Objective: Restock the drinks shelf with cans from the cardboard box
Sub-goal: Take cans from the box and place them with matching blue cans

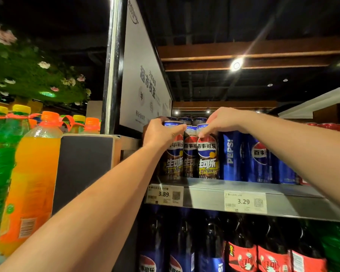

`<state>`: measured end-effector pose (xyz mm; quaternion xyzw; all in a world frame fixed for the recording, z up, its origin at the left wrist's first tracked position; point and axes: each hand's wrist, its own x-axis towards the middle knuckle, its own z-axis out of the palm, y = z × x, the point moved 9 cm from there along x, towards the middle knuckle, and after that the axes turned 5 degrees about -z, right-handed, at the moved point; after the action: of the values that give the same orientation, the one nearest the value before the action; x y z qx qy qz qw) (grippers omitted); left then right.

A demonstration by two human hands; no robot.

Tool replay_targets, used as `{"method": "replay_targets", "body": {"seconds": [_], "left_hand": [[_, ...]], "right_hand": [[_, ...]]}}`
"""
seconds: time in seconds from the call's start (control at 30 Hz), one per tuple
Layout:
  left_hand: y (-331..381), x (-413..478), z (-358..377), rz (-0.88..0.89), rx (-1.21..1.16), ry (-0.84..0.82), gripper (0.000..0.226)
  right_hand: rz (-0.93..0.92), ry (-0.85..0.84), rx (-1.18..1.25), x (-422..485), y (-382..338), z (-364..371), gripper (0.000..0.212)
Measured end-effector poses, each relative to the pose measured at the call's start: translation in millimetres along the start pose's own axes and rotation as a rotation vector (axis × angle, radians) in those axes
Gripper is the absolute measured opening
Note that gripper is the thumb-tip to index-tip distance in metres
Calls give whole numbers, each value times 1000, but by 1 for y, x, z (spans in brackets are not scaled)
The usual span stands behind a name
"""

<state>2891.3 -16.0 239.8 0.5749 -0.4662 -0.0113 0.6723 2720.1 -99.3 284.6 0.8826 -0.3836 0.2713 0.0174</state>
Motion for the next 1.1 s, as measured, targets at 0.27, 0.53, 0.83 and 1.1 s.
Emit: {"method": "replay_targets", "body": {"seconds": [0.27,0.53,0.83,1.1], "left_hand": [[-3,1,7,25,-19,-57,57],[2,-4,6,111,78,-27,62],[-5,-19,9,137,131,-43,78],[-24,-31,10,81,208,-33,71]], "right_hand": [[10,-119,72,6,8,8,43],[2,-152,117,8,13,10,36],[-26,-187,112,9,8,11,43],[-30,-161,133,15,12,12,36]]}}
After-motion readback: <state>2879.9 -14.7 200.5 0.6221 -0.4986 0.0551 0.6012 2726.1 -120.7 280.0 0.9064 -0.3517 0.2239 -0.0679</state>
